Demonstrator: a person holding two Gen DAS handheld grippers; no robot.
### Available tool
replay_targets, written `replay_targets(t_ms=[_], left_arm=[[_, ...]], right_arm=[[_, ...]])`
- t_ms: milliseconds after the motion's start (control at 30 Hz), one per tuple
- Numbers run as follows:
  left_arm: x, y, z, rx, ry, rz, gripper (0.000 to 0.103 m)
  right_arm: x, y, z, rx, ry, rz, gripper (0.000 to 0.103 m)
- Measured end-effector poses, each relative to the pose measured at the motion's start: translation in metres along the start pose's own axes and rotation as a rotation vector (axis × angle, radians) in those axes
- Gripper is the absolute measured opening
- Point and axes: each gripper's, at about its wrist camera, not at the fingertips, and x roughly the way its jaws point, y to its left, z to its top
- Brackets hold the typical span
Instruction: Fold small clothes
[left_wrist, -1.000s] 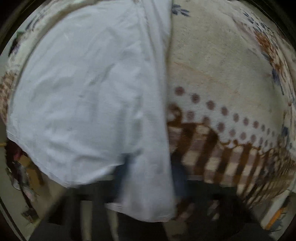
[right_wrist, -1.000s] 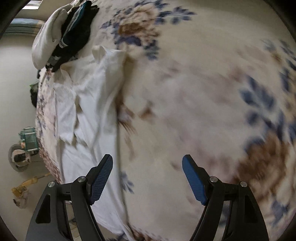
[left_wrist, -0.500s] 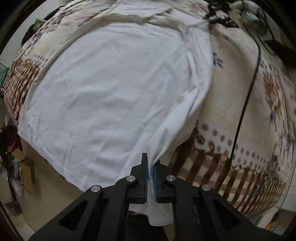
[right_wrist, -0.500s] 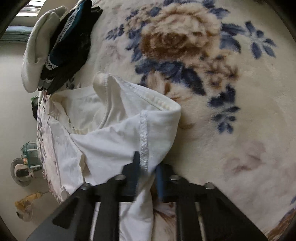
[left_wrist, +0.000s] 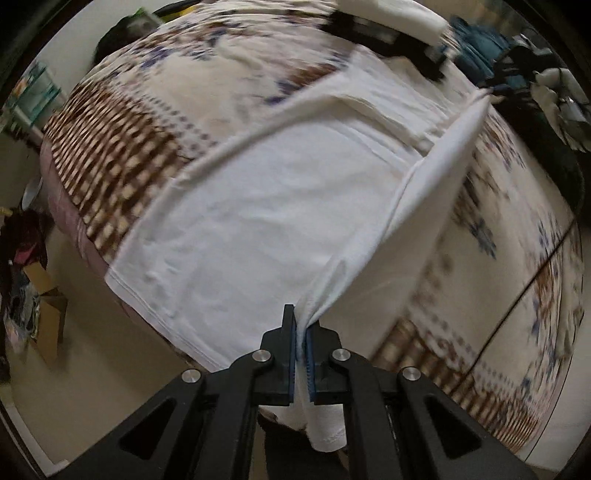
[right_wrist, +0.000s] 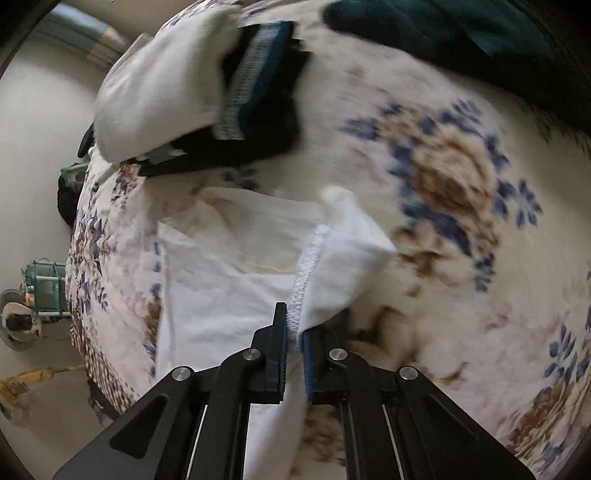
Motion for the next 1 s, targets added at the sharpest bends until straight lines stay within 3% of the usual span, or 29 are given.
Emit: replay_targets(t_ms=[133,333,567,600,667,700,733,767,867,1000], left_arm=[[0.015,0.04,0.024,-0.045,0.001,0.001,0.002],[0.048,0.097,0.051,-0.115,0.013,0.016,0.002],[0.095,0.15,0.062,-0.176,0.109,-0.041,0.008],[0.096,0.16,0.063,-0.207,0.121,-0.089,0.009],[0.092,0.183,0.061,-0.284,0.121,-0.171,0.011],[0.088,0.194,0.06,-0.316,0.117,-0.184,0.017],[0.082,0.206,0.057,-0.348,0.11,-0.172,0.024],[0.077,0.217,0.054,-0.378,0.1,-0.166,0.029],[0.06,0.253,0.045,-0.456,0.08,-0.115,0.028],[0.049,0.274,0.035,-0.507,0.084,-0.135,0.028]], right_arm=[[0.022,0.061,0.011,-0.036,0.002,-0.039,0.006],[0.092,0.155,0.032,-0.102,0.011,-0.138,0.006],[0.157,0.2,0.038,-0.133,0.064,-0.239,0.007],[0.161,0.2,0.037,-0.13,0.075,-0.24,0.012],[0.162,0.2,0.033,-0.113,0.117,-0.186,0.036],[0.159,0.2,0.03,-0.113,0.125,-0.172,0.054],[0.152,0.201,0.025,-0.125,0.124,-0.162,0.062],[0.144,0.202,0.019,-0.141,0.115,-0.147,0.062],[0.118,0.202,-0.003,-0.179,0.099,-0.107,0.062],[0.083,0.187,-0.055,-0.201,0.122,-0.056,0.062]])
